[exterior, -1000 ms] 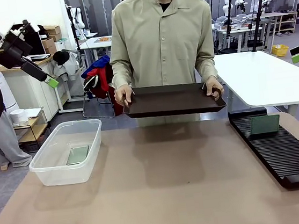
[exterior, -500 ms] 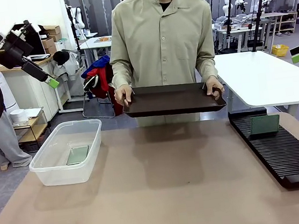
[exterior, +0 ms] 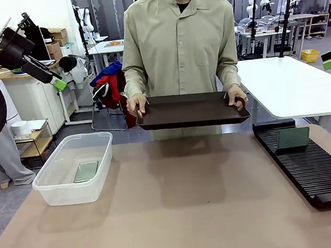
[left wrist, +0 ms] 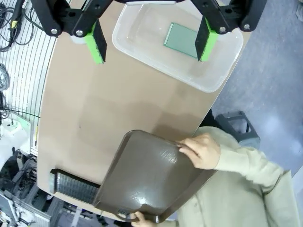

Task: Sort PCBs into racks and boxes based on the side picked up.
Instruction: If the short side of the Blank PCB is picked up, insert it into the PCB Rack ; if the long side is picked up, place it in the Organizing box.

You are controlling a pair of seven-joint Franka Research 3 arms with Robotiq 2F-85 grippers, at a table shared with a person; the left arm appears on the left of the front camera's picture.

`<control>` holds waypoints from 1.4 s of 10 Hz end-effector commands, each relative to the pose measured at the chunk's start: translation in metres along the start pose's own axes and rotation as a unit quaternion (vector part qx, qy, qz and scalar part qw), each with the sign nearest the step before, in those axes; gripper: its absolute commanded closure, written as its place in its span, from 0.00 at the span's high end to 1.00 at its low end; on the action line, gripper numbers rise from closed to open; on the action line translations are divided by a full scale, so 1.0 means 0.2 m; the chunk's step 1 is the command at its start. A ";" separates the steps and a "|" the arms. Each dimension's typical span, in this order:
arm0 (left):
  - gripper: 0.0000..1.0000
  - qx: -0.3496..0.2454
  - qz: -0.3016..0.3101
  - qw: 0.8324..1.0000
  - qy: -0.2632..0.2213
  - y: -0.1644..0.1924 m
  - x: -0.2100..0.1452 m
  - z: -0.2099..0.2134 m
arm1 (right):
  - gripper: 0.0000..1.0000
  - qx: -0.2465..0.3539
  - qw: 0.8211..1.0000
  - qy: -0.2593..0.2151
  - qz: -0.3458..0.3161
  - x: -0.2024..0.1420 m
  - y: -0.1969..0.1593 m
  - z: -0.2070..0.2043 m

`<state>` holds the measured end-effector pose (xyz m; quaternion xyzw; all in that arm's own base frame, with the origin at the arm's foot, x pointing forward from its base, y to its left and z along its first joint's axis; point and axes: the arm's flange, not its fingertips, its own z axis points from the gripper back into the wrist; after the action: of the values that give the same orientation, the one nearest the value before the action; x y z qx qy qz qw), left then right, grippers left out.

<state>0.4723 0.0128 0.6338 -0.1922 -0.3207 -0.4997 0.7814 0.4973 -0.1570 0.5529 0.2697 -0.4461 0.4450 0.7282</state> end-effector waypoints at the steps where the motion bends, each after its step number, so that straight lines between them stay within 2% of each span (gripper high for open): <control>1: 1.00 -0.025 -0.017 0.999 -0.025 -0.01 -0.01 0.03 | 1.00 -0.003 1.000 0.001 -0.001 0.00 0.00 -0.01; 4: 1.00 -0.013 -0.007 1.000 -0.007 -0.02 0.00 0.01 | 1.00 -0.003 1.000 0.001 -0.001 0.00 0.00 -0.01; 14: 1.00 -0.013 -0.007 1.000 -0.007 -0.02 0.00 0.01 | 1.00 -0.003 1.000 0.001 -0.001 0.00 0.00 -0.01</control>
<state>0.4688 0.0133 0.6361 -0.2048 -0.3208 -0.5076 0.7730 0.4973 -0.1570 0.5529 0.2698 -0.4461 0.4450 0.7282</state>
